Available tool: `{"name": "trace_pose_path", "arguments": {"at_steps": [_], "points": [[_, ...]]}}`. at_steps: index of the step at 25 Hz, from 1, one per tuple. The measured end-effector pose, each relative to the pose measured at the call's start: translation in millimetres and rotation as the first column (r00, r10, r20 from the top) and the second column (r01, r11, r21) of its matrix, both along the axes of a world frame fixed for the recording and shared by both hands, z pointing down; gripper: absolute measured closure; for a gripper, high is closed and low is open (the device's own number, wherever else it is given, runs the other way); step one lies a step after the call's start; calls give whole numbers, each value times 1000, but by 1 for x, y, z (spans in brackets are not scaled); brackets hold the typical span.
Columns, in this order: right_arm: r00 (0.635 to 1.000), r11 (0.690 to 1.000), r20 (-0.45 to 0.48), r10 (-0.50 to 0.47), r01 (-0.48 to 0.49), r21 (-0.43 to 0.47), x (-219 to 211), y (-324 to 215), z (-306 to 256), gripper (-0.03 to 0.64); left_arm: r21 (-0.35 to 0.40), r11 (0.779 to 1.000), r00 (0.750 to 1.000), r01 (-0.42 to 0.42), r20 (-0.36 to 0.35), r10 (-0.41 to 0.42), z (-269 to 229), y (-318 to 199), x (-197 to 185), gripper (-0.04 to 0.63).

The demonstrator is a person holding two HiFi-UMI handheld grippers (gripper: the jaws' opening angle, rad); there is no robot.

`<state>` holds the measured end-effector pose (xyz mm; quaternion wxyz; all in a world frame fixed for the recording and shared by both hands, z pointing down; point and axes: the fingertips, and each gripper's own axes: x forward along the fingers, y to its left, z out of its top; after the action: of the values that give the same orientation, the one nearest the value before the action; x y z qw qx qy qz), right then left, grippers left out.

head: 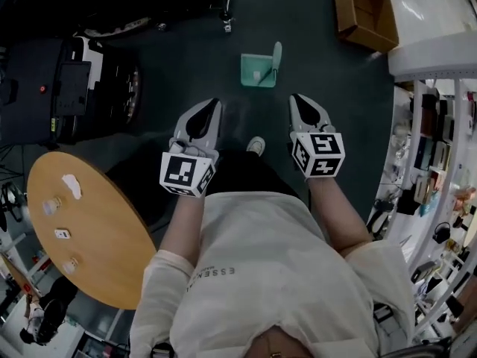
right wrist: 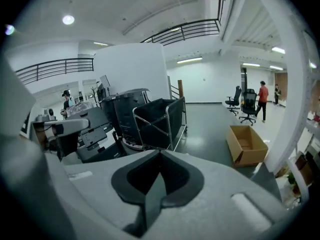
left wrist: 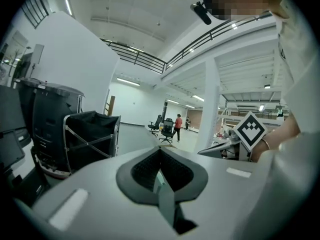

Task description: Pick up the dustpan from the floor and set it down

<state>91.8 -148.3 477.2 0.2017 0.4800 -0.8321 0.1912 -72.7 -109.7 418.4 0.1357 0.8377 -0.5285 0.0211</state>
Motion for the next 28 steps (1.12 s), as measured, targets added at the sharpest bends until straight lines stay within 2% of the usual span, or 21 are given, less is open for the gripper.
{"name": "trace_pose_path", "arguments": {"at_steps": [5,9,12,13,14,16,18,21,24,28], "points": [[999,997,-36,15,-18,-74,-9,-35,42,624,-69,996,998,-62,11,63,37,-41,8,578],[994,992,-96,45,-56,-115,-9,-75,74,624,-116,985,992,-128,6,130,63,-85,13,578],[993,984,-103,51,-68,-167,-12,-106,99,624,-149,975,986,-165,2,167,81,-118,19,578],[995,979,-91,48,-65,-195,-15,-116,109,590,-158,973,985,-170,6,173,88,-129,20,578],[996,973,-72,49,-63,-223,-18,-126,121,517,-164,971,984,-172,9,176,93,-141,21,578],[997,960,-40,62,-71,-271,-23,-146,144,411,-167,970,984,-173,9,177,103,-163,24,578],[995,947,-52,81,-93,-307,-25,-163,168,343,-167,970,984,-174,5,177,112,-182,24,578],[987,925,-122,103,-140,-352,-23,-176,204,327,-187,967,984,-173,3,177,133,-204,22,578],[980,894,-188,67,-143,-424,-21,-179,242,327,-204,965,986,-165,-1,168,152,-222,19,578],[982,862,-182,43,-129,-491,-27,-186,278,328,-218,965,989,-145,1,149,171,-237,10,578]]}}
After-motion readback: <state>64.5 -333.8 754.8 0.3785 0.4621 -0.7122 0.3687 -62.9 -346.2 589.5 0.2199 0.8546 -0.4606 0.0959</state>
